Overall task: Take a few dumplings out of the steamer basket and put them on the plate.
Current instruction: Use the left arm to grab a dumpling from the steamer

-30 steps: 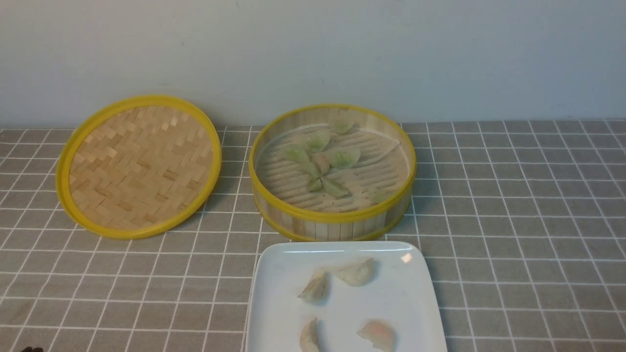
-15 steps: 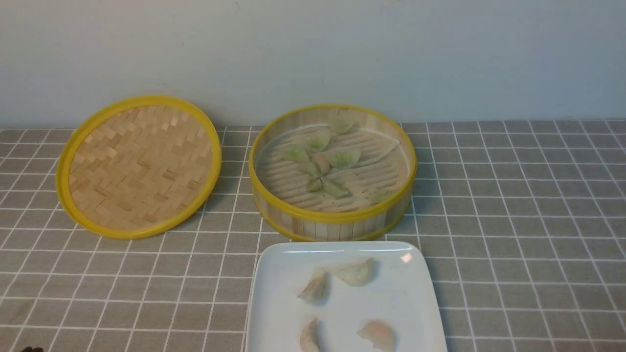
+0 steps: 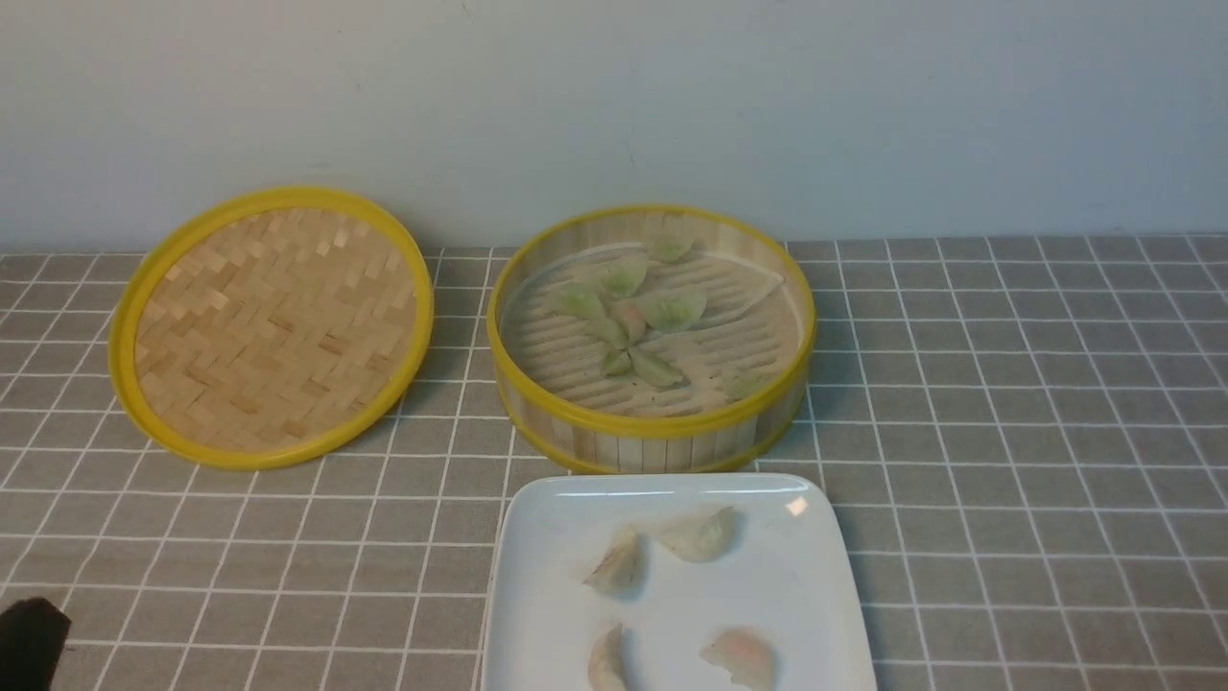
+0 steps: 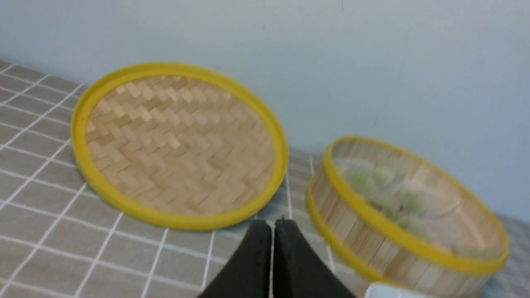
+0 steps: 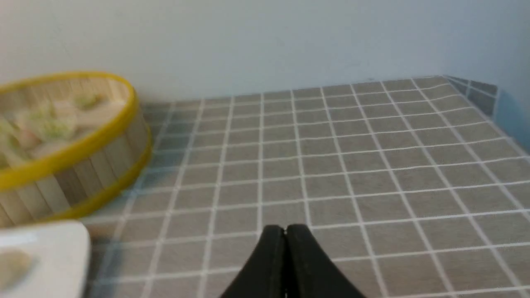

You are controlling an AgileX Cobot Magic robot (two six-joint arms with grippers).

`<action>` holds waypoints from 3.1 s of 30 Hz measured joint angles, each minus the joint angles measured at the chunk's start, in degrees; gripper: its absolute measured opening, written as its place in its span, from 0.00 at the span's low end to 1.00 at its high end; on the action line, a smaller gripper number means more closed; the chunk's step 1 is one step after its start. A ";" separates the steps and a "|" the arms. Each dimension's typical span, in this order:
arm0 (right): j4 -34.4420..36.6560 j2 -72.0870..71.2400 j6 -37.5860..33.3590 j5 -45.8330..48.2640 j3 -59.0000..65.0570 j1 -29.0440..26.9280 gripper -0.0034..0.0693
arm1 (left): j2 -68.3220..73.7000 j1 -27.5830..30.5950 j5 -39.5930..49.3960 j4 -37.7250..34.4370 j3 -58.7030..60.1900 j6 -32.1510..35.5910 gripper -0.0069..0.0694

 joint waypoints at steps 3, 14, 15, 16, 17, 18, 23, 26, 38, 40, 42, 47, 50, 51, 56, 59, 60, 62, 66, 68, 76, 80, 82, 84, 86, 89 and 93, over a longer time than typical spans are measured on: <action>8.74 0.00 5.57 -8.00 0.00 0.00 0.03 | 0.00 0.00 -5.35 -4.44 0.00 -0.76 0.08; 16.99 0.00 4.48 -16.66 0.00 -0.05 0.03 | 0.00 0.02 -16.97 -8.84 -6.13 -3.80 0.08; 18.26 0.00 4.66 -16.82 0.00 -0.05 0.03 | 0.13 0.02 -15.71 -8.22 -8.72 -3.92 0.08; 20.22 0.00 5.37 -16.89 -0.08 -0.05 0.03 | 1.07 0.02 -13.51 -7.04 -12.92 -4.05 0.08; 21.60 0.00 5.88 -16.24 -0.45 -0.05 0.03 | 2.11 0.02 -12.04 -6.50 -15.51 -4.10 0.08; 21.96 0.00 6.18 -16.24 -0.62 -0.05 0.03 | 2.43 0.02 -11.66 -6.08 -16.16 -4.11 0.08; 25.69 3.15 5.47 -6.39 -14.61 -0.05 0.03 | 16.05 0.02 8.28 -1.57 -35.75 -2.74 0.08; 23.50 11.93 0.41 6.48 -26.93 -0.05 0.03 | 27.38 -0.58 25.56 -1.17 -47.13 1.87 0.08; 19.79 51.94 -17.92 54.63 -58.66 -0.05 0.03 | 71.56 -1.66 55.38 -4.16 -66.84 19.79 0.08; 19.69 55.51 -18.27 54.87 -60.03 -0.05 0.03 | 79.54 -3.96 55.33 -3.72 -70.96 20.32 0.08; 19.69 56.40 -18.40 55.11 -60.17 -0.05 0.03 | 84.19 -6.35 55.24 -3.26 -74.51 20.76 0.08; 19.69 56.34 -18.46 55.54 -60.24 -0.05 0.03 | 94.56 -13.11 55.20 -0.99 -85.41 22.04 0.08; 19.69 56.34 -18.39 55.54 -60.26 -0.05 0.03 | 100.97 -15.63 55.18 0.50 -91.04 22.32 0.08; 19.69 56.34 -18.39 55.54 -60.26 -0.05 0.03 | 101.71 -15.88 55.18 0.60 -91.69 22.32 0.08; 19.69 56.34 -18.39 55.54 -60.26 -0.05 0.03 | 110.04 -18.69 53.52 1.86 -98.15 24.57 0.08; 19.69 56.34 -18.39 55.54 -60.26 -0.05 0.03 | 112.76 -19.60 49.61 2.23 -99.53 27.90 0.08; 19.69 56.34 -18.39 55.54 -60.26 -0.05 0.03 | 113.65 -19.68 48.28 2.23 -99.72 28.86 0.08; 19.69 56.34 -18.39 55.54 -60.26 -0.05 0.03 | 114.90 -19.87 46.17 2.28 -99.82 30.16 0.08; 19.69 56.34 -18.39 55.54 -60.26 -0.05 0.03 | 119.14 -20.05 38.89 2.33 -99.88 32.34 0.12; 19.69 56.34 -18.39 55.54 -60.26 -0.05 0.03 | 120.62 -20.05 37.01 2.33 -99.88 32.40 0.16; 19.69 56.34 -18.39 55.54 -60.26 -0.05 0.03 | 126.52 -20.05 32.45 1.37 -99.88 32.45 0.50; 19.69 56.34 -18.39 55.54 -60.26 -0.05 0.03 | 127.72 -20.05 32.19 0.31 -99.98 32.45 0.59; 19.69 56.34 -18.39 55.54 -60.26 -0.05 0.03 | 128.08 -20.05 32.13 -0.54 -100.05 32.45 0.61; 19.69 56.34 -18.39 55.54 -60.26 -0.05 0.03 | 128.15 -20.05 32.07 -0.77 -100.05 32.45 0.61; 19.69 56.34 -18.39 55.54 -60.26 -0.05 0.03 | 128.51 -20.05 31.96 -0.99 -100.07 32.45 0.61; 19.69 56.34 -18.39 55.54 -60.26 -0.05 0.03 | 128.71 -20.05 31.78 -2.08 -100.14 32.45 0.61; 19.69 56.34 -18.27 55.54 -60.26 -0.05 0.03 | 128.71 -20.05 32.45 -3.21 -100.48 34.18 0.57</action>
